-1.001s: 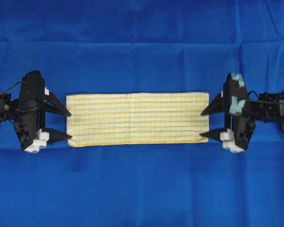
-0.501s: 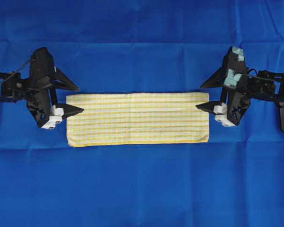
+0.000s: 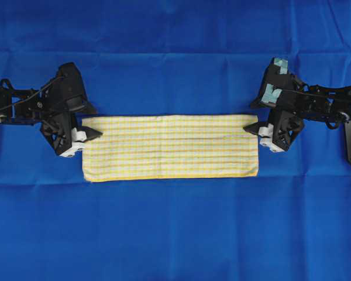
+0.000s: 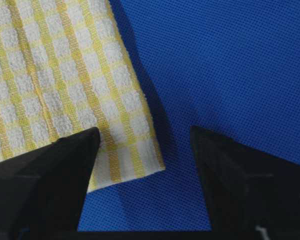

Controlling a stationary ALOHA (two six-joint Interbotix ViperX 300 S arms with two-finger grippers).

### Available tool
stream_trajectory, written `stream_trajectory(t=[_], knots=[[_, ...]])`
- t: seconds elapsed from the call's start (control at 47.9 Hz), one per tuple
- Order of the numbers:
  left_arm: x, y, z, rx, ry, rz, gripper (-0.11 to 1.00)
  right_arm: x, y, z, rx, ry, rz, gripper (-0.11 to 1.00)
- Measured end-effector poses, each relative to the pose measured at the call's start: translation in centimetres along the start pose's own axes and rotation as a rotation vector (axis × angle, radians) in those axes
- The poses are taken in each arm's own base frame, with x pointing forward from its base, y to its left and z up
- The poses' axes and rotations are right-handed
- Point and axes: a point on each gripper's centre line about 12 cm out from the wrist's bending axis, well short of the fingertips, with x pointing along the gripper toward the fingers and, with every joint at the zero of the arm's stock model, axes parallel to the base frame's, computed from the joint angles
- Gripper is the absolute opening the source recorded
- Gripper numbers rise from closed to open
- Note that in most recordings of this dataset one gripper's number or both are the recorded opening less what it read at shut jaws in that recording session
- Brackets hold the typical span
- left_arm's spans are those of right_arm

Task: Fold the yellow towel.
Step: 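Release the folded edge and regrasp the strip's left and right ends, then lift the strip and swing the right gripper's end toward the far side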

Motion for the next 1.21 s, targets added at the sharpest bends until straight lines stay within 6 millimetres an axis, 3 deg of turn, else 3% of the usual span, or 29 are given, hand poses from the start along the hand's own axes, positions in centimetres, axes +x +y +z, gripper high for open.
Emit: stream_trajectory(t=[0.063,0.167,0.229,0.271,0.584,1.022,1.21], knots=[[0.1,0.0,0.0,-0.001,0.021,0.004,0.37,0.0,0.0,0.0,-0.006,0.002,0.0,0.58],[0.1,0.0,-0.1,-0.003,0.048,0.009,0.11,0.0,0.0,0.0,-0.029,0.002,0.003,0.3],[0.1,0.0,-0.1,0.002,0.053,0.009,0.02,0.0,0.1,0.0,-0.042,0.002,0.005,0.12],[0.0,0.0,0.0,0.004,0.053,0.009,0.02,0.0,0.1,0.0,-0.05,0.003,0.005,0.04],[-0.8,-0.3,0.6,0.001,0.086,0.009,0.02,-0.7,0.4,0.8,-0.056,-0.025,0.02,0.04],[-6.6,-3.0,5.3,0.045,-0.109,-0.082,0.02,-7.6,2.0,3.9,-0.085,-0.176,0.123,0.04],[-7.1,-3.3,5.8,0.047,-0.176,-0.103,0.02,-8.3,1.9,4.4,-0.102,-0.208,0.125,0.04]])
